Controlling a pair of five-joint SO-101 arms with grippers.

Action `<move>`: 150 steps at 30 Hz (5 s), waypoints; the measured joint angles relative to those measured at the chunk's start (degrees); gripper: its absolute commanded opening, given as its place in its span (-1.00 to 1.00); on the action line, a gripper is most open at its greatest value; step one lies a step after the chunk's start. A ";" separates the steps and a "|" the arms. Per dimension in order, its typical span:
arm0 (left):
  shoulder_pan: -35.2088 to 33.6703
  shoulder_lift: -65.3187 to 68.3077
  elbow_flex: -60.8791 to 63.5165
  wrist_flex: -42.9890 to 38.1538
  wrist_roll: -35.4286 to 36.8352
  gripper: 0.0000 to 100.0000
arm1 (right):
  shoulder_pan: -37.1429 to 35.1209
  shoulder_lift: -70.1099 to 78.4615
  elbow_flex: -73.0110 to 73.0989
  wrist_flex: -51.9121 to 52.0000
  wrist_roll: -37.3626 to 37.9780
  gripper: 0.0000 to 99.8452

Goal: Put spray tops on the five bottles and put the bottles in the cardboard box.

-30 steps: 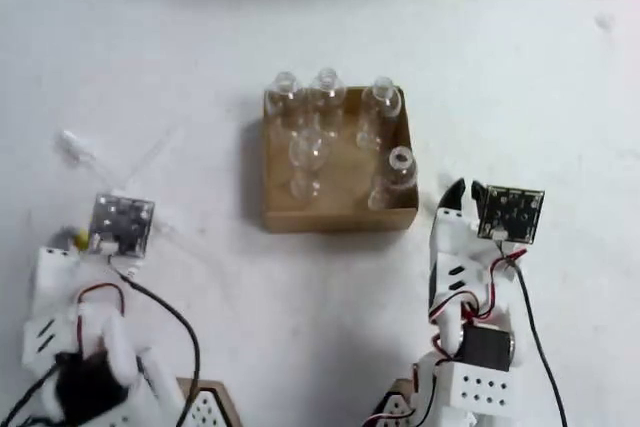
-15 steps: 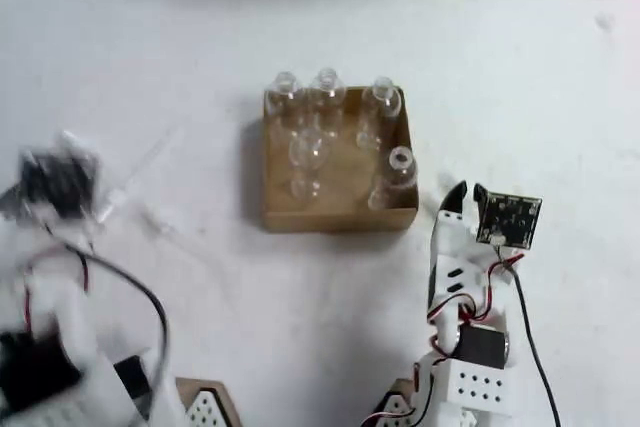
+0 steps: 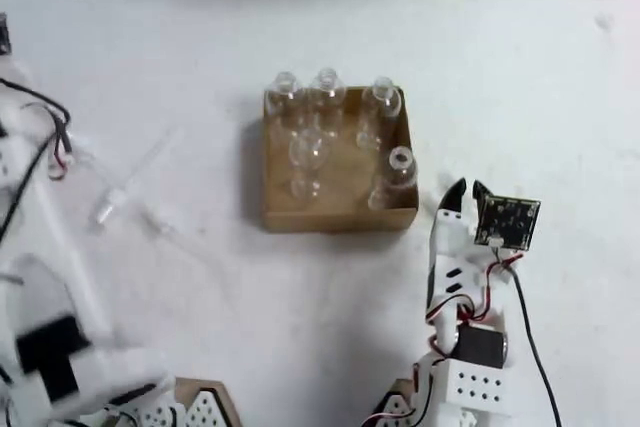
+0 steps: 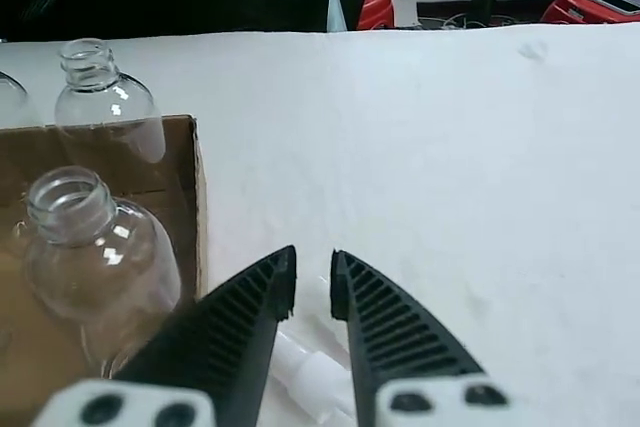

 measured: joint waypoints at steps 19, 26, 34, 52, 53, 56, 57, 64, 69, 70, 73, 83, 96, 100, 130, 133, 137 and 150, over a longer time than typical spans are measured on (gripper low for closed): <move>-0.09 51.69 -44.13 1.32 18.81 -0.71 | -2.11 0.00 0.26 0.00 0.00 -0.90; -0.09 64.53 -59.43 4.66 19.16 -0.71 | -2.11 0.00 0.26 0.00 0.00 -0.90; -1.41 74.29 -74.37 10.02 26.81 -0.71 | -2.11 0.00 0.26 0.00 0.00 -0.90; 0.18 79.21 -97.23 25.67 30.42 -0.95 | -2.11 0.00 0.26 0.00 0.00 -0.90; 0.79 79.03 -97.49 26.46 30.42 -0.95 | -2.11 0.00 0.26 0.00 0.00 -0.90; 2.55 77.19 -97.49 27.08 30.42 -0.95 | -2.11 0.00 0.26 0.00 0.00 -0.90; 2.90 75.34 -97.49 27.08 30.42 -0.95 | -2.11 0.00 0.26 0.00 0.00 -0.90; 5.71 56.53 -97.49 27.08 26.64 -0.95 | -2.11 0.00 0.26 0.00 0.00 -0.90; 10.99 42.81 -97.49 27.08 17.49 -0.95 | -2.11 0.00 0.26 0.00 0.00 -0.90; 11.87 40.35 -97.49 27.08 16.26 -0.95 | -2.11 0.00 0.26 0.00 0.00 -0.90; 14.15 33.93 -97.49 27.08 13.71 -0.95 | -2.11 0.00 0.26 0.00 0.00 -0.90; 22.24 18.02 -97.58 27.08 10.46 -0.95 | -2.11 0.00 0.26 0.00 0.00 -0.90; 35.96 -9.05 -74.73 27.08 0.97 -0.96 | -2.11 0.00 0.26 0.00 0.00 -0.90; 38.07 -17.05 -63.56 26.20 0.62 -0.96 | -2.11 0.00 0.26 0.00 0.00 -0.90; 43.16 -20.22 18.64 -70.33 23.65 -0.96 | 2.46 0.00 0.35 -4.22 0.00 -0.90; 42.81 -16.18 19.16 -76.48 23.74 -0.96 | 2.46 0.00 0.35 -4.40 0.00 -0.90; 42.99 -7.74 17.41 -77.89 23.74 -0.96 | 2.46 0.00 0.35 -4.48 0.00 -0.90; 42.99 -4.04 14.24 -78.33 24.09 -0.96 | 2.46 0.00 0.35 -4.48 0.00 -0.90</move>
